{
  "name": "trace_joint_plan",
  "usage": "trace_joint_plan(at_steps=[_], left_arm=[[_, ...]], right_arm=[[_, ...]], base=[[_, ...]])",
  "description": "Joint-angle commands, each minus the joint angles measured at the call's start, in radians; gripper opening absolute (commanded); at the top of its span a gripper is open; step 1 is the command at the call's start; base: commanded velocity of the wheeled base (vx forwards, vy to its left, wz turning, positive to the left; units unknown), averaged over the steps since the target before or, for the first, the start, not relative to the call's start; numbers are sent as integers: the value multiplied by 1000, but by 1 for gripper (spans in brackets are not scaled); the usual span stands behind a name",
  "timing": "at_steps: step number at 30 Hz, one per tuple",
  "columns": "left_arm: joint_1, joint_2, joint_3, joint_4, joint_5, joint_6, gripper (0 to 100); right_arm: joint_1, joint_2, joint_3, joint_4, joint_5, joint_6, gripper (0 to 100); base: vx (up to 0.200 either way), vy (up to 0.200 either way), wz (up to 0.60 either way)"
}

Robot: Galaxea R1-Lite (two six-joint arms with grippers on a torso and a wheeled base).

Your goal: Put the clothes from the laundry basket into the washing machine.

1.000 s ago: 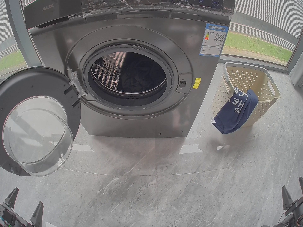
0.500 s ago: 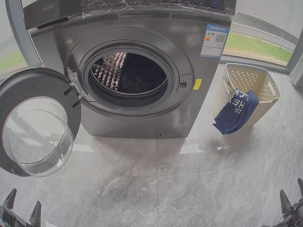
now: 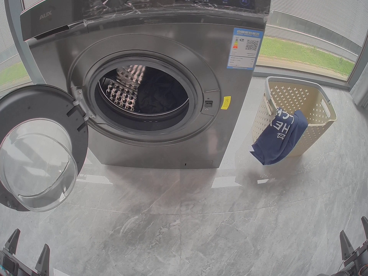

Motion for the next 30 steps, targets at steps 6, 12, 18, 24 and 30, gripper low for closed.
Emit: trace_joint_plan(at_steps=[6,12,18,24,30], left_arm=[[0,-8,16,0,0,-3,100],[0,-6,15,1,0,-6,100],[0,-8,15,0,0,-29,100],[0,-8,15,0,0,-32,100],[0,-6,15,0,0,-32,100]], right_arm=[[0,-4,16,-1,1,0,100],[0,-4,16,-1,1,0,100],[0,-4,16,-1,1,0,100],[0,-3,16,-1,1,0,100],[0,-4,16,-1,1,0,100]], base=[[0,-200,0],[0,-200,0],[0,-200,0],[0,-133,0],[67,0,0]])
